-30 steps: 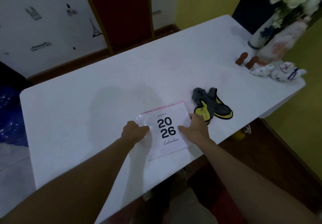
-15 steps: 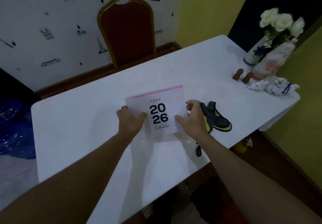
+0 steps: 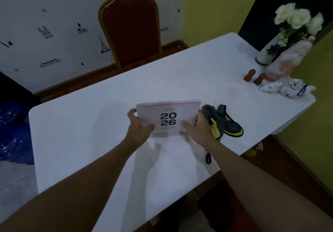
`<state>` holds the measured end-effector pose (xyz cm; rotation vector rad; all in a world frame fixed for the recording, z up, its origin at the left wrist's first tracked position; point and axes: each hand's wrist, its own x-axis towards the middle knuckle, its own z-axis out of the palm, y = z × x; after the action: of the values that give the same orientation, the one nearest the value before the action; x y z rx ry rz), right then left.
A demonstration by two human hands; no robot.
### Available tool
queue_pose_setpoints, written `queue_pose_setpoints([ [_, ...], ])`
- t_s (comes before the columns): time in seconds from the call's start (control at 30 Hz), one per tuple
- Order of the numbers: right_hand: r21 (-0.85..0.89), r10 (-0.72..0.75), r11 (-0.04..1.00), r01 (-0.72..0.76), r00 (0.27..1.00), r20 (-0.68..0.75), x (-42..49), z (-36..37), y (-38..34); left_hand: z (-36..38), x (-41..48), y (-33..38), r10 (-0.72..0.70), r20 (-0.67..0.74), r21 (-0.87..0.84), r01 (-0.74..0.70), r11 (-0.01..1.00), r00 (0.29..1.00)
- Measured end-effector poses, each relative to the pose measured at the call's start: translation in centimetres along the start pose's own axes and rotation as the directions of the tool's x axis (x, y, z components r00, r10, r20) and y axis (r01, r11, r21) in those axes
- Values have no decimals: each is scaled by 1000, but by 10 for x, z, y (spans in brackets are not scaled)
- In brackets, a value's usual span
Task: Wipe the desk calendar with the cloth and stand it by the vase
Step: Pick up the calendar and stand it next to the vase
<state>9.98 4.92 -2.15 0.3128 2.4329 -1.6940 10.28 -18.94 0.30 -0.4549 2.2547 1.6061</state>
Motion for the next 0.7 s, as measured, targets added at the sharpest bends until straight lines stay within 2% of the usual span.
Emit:
queue_pose_setpoints([
  [0.13, -35, 80, 996, -77, 994, 75, 6, 0, 10, -5, 1, -4, -109, 121, 43, 104, 994, 987],
  [0.4, -58, 169, 985, -163, 978, 123, 12, 0, 14, -9, 12, -3, -48, 296, 136, 7, 991, 954],
  [0.5, -47, 161, 987, -156, 977, 142, 14, -3, 11, -10, 15, 0, -39, 301, 129, 0, 992, 953],
  [0.57, 54, 118, 990, -127, 982, 147, 14, -3, 7, -11, 14, 3, -20, 284, 66, 2, 998, 959],
  [0.63, 141, 59, 987, -77, 989, 134, 13, -4, 4, -12, 14, 3, -4, 228, 21, -1, 1000, 974],
  [0.7, 152, 25, 987, -45, 991, 130, 12, -4, 3, -13, 13, 4, -15, 168, 20, 12, 1000, 986],
])
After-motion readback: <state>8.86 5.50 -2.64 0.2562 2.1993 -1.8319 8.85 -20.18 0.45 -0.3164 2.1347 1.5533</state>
